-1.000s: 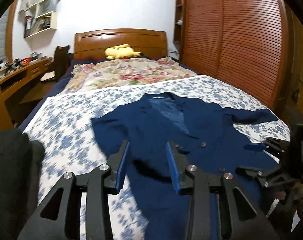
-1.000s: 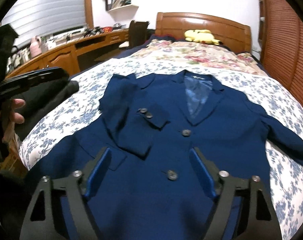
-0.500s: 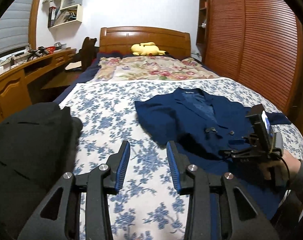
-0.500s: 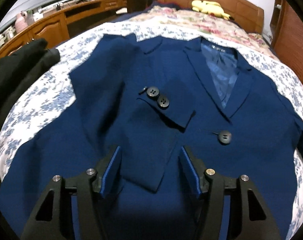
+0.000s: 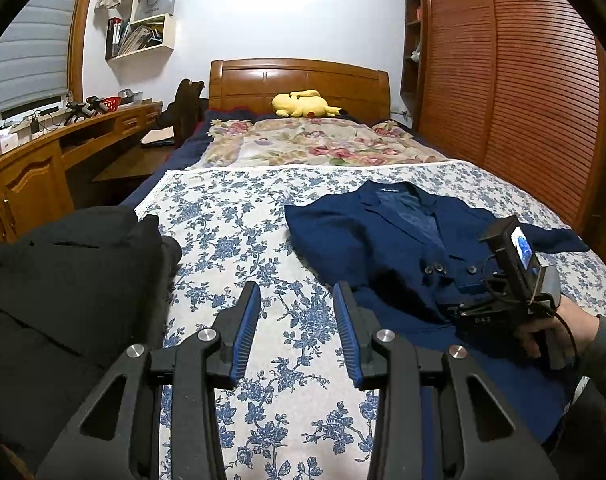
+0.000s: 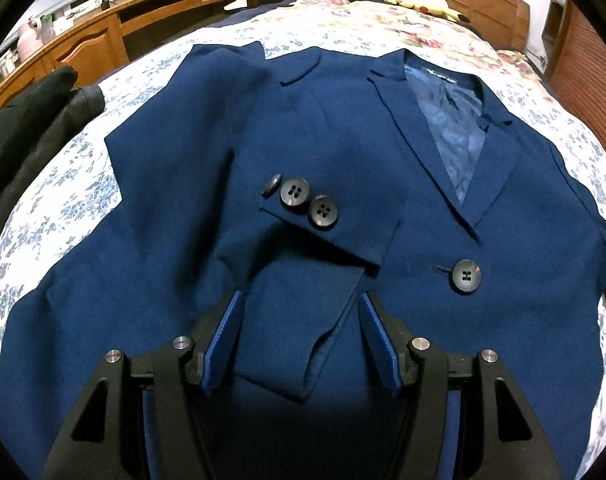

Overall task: Fold large clothes
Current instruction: 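Close the right tool on the buttoned cuff of the folded sleeve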

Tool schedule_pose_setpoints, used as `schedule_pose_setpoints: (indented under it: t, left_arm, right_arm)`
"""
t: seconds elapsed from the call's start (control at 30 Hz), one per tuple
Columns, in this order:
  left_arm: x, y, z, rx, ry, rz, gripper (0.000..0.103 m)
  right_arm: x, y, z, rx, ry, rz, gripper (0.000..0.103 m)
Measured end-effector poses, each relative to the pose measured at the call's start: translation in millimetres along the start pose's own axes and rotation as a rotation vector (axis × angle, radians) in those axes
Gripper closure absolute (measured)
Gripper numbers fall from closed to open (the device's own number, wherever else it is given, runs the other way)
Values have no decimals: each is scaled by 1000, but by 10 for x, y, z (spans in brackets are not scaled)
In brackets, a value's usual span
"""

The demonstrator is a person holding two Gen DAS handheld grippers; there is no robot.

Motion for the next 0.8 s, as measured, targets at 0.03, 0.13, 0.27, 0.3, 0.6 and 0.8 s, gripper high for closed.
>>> schedule_pose_setpoints:
  t: [0.03,0.13,0.27,0.3,0.6,0.8]
  left_arm:
    - [5,0,-1,1,3,3,64]
    - [10,-3,-3,2,4,4,64]
    - [25,0,-2,2,4,5,64]
    - [25,0,-3,4,5,4,64]
    - [88,-92,24,-1,12,1,64]
    - [93,-300,149,12,-10,-16,64]
  right_arm:
    - [-8,5,-6,-2,-1,1,41]
    - [-32,-8,-35,-5,-2,11,41]
    - [-57,-24,-71,3,-1,50,57]
    - [-63,-18,-79,5,-2,59,65]
    - [-334,2,-178,-37,-80,104,97]
    - [-952,-223,-201,-20,-210,151,97]
Point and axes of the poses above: each gripper's, at about its wrist camera, not at the fingertips, and x roughly the way its jaws point, y to its left, z to its top, the point moved 5 cm from there along x, roughly the way its jaws point, and after that the axes turned 15 degrees about x, right-handed, at the moved point
